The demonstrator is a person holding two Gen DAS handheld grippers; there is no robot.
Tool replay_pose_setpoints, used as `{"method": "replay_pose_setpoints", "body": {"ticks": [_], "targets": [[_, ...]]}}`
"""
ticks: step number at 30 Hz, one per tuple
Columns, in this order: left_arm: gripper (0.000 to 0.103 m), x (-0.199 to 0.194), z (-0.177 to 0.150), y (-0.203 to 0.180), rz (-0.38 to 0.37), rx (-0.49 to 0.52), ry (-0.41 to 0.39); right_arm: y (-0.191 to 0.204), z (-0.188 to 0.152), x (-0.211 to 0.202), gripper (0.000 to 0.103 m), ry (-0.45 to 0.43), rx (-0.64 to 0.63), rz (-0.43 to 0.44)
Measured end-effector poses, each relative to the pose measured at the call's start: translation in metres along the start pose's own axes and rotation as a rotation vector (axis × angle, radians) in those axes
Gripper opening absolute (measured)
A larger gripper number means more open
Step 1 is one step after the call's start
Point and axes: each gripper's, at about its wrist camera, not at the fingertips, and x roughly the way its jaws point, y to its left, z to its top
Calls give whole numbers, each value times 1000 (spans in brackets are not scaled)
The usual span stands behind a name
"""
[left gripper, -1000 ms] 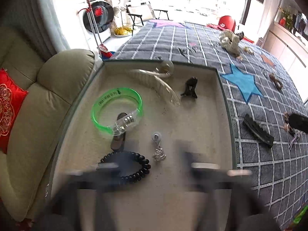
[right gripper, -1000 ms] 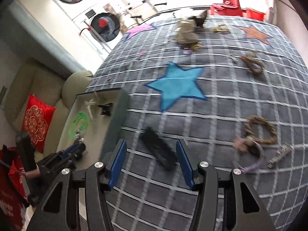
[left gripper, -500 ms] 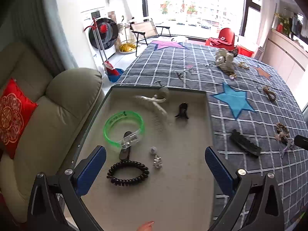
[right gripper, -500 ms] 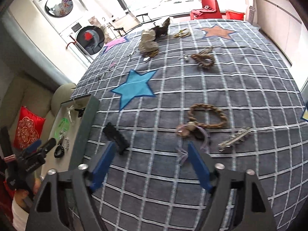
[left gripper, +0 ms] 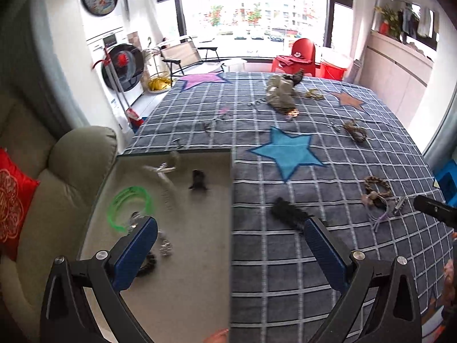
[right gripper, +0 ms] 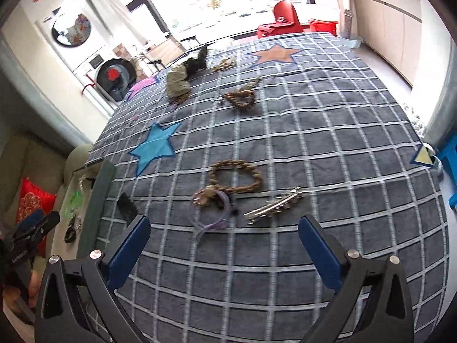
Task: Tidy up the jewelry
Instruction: 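Move both tools back over the jewelry on the bed, then grasp the purple hair tie with left tool while right grasps the spiked barrette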
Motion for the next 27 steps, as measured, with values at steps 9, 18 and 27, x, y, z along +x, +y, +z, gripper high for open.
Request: {"method": "replay_pose_setpoints", "body": {"ticks": [9,18,27], "targets": [[103,19,5,-38,-47,46,43,-35,5,3,103,3,54,-38],[103,40,-7,-74,-93,106,92,-43,-9,18,103,28,6,-130],[103,46,-13,-85,-102,121,99,-17,-7,40,96,24,-29,-228]]}}
